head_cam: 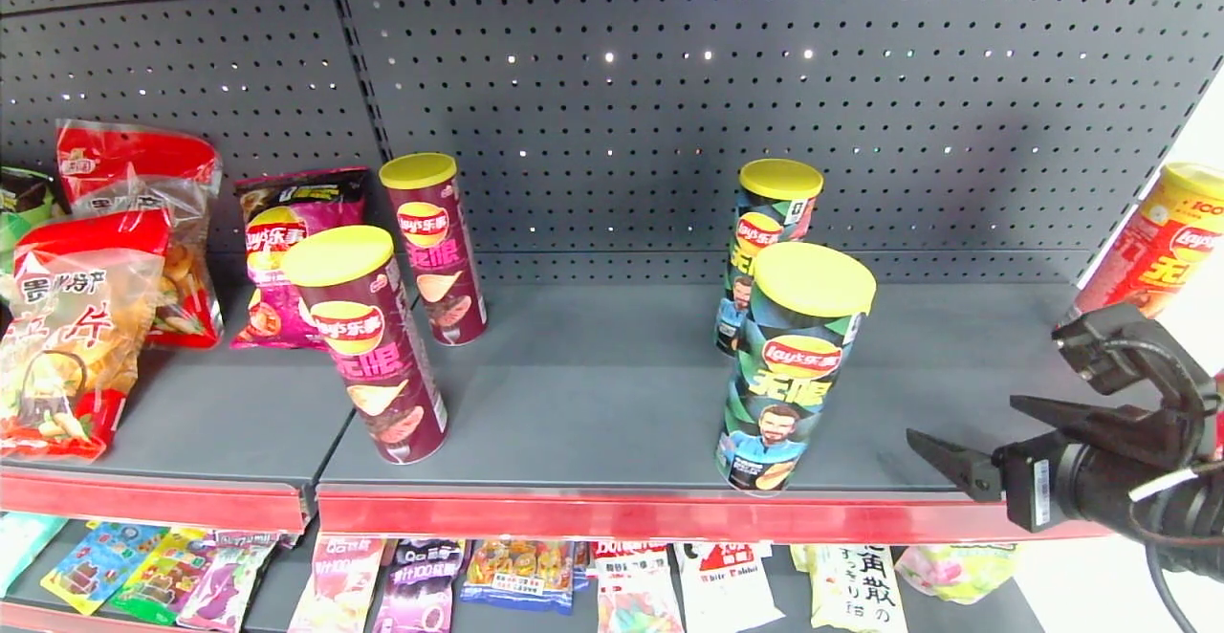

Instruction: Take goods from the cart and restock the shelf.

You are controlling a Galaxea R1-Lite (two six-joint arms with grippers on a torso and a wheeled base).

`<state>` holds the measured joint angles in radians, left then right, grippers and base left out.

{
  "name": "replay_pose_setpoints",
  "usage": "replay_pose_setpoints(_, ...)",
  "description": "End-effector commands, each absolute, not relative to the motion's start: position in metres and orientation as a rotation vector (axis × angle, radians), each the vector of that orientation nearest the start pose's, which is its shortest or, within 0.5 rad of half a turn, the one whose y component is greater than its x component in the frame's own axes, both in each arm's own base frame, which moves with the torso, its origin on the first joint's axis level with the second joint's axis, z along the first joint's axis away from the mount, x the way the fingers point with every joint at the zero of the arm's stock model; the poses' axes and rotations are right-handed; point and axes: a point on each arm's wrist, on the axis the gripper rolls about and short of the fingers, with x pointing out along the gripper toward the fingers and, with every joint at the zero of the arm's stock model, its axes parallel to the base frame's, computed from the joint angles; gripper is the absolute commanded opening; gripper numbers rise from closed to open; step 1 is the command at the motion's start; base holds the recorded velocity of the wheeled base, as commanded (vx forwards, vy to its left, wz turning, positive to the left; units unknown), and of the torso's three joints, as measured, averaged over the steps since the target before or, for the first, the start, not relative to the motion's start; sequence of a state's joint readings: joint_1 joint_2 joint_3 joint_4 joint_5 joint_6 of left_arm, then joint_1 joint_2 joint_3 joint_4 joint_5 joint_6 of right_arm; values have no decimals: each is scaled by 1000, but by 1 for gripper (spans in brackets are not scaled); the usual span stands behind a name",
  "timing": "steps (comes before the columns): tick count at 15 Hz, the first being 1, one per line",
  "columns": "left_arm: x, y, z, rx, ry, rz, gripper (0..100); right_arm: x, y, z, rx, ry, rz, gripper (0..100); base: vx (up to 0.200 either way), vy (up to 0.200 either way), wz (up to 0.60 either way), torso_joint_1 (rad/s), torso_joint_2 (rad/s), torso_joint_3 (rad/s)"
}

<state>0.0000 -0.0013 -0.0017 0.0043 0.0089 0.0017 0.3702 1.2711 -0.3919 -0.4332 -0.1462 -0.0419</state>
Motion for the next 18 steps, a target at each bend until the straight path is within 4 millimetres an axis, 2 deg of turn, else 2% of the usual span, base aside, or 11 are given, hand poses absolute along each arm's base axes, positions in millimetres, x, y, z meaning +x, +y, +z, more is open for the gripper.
replay_pose_setpoints(1, -23, 0, 75, 2, 3, 9, 100, 147, 54, 155, -132, 412, 297, 100, 0, 0, 0, 0, 0, 0)
replay_pose_setpoints(3, -23, 0, 75, 2, 3, 9, 100, 130, 49, 143, -140, 429, 352, 100, 0, 0, 0, 0, 0, 0)
replay_pose_setpoints(4, -23, 0, 75, 2, 3, 9, 100, 128, 48, 141, -149, 436, 355, 100, 0, 0, 0, 0, 0, 0)
replay_pose_setpoints(7, -23, 0, 75, 2, 3, 9, 100, 132, 50, 147, -134, 414, 375, 100, 0, 0, 0, 0, 0, 0)
replay_pose_setpoints(10, -23, 0, 75, 2, 3, 9, 100, 132, 54, 142, -175, 434, 452, 100, 0, 0, 0, 0, 0, 0)
replay_pose_setpoints(15, -23, 0, 75, 2, 3, 9, 100, 151, 61, 142, -195, 443, 429, 100, 0, 0, 0, 0, 0, 0)
replay_pose_setpoints(18, -23, 0, 75, 2, 3, 9, 100, 140, 57, 145, -146, 410, 489, 100, 0, 0, 0, 0, 0, 0)
